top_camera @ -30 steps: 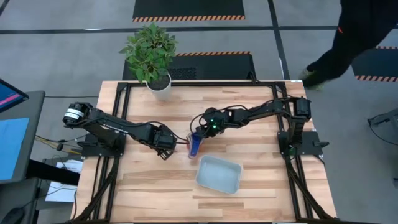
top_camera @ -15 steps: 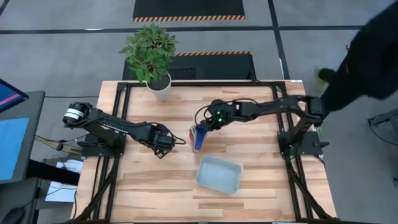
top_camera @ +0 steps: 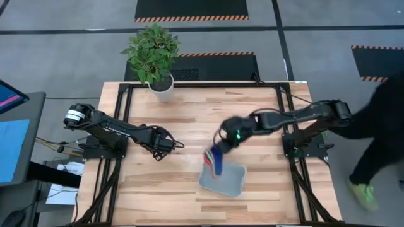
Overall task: Nest measuring cups in basket
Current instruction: Put the stacked measuring cups into the gray bin
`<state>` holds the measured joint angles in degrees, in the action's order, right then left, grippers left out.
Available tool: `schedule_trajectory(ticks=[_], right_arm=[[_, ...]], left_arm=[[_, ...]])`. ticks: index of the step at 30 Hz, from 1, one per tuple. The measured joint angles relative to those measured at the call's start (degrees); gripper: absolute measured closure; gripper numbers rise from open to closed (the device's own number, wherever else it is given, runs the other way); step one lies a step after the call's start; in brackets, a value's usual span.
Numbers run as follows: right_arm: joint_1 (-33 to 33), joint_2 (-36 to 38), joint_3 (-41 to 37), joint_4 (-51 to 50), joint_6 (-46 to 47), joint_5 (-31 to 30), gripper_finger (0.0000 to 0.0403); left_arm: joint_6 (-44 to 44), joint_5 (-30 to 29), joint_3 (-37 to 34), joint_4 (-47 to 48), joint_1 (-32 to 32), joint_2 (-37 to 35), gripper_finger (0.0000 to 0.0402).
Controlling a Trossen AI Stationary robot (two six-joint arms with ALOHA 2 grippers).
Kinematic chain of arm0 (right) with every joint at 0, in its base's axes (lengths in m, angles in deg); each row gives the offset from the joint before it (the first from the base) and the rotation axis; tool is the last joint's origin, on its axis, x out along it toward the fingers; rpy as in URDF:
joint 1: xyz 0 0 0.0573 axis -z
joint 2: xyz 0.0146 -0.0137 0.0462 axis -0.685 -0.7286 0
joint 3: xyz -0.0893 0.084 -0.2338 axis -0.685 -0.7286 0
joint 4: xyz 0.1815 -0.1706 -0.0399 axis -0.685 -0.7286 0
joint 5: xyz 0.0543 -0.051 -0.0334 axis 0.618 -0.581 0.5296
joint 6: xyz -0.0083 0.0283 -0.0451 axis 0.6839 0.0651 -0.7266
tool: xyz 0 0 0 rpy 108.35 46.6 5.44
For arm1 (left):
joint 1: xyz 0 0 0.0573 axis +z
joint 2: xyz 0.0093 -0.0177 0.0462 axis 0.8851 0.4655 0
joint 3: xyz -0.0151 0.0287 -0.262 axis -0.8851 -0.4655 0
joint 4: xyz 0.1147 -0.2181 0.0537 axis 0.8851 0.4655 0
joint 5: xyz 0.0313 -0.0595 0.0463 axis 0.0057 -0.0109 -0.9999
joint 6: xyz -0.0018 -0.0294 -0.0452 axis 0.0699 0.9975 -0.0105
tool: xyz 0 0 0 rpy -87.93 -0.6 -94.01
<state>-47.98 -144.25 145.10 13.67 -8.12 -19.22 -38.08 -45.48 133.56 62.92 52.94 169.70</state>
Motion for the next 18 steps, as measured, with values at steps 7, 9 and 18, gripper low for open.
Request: schedule_trajectory(ticks=[7, 9, 18], right_arm=[[-7.61, -2.07, 0.00, -3.07, 5.78, -3.22, 0.0322], [-8.43, -4.02, 0.00, -2.85, 6.58, -3.16, 0.0322], [-9.55, -11.57, 0.08, -1.56, 6.93, -2.70, 0.0321]], left_arm=[[-1.46, 0.00, -0.65, 0.03, 0.04, 0.00, 0.0320], [-1.55, 0.00, -0.65, 0.05, 0.04, 0.00, 0.0320], [-1.57, 1.15, -0.65, 0.00, 0.04, 0.00, 0.0320]])
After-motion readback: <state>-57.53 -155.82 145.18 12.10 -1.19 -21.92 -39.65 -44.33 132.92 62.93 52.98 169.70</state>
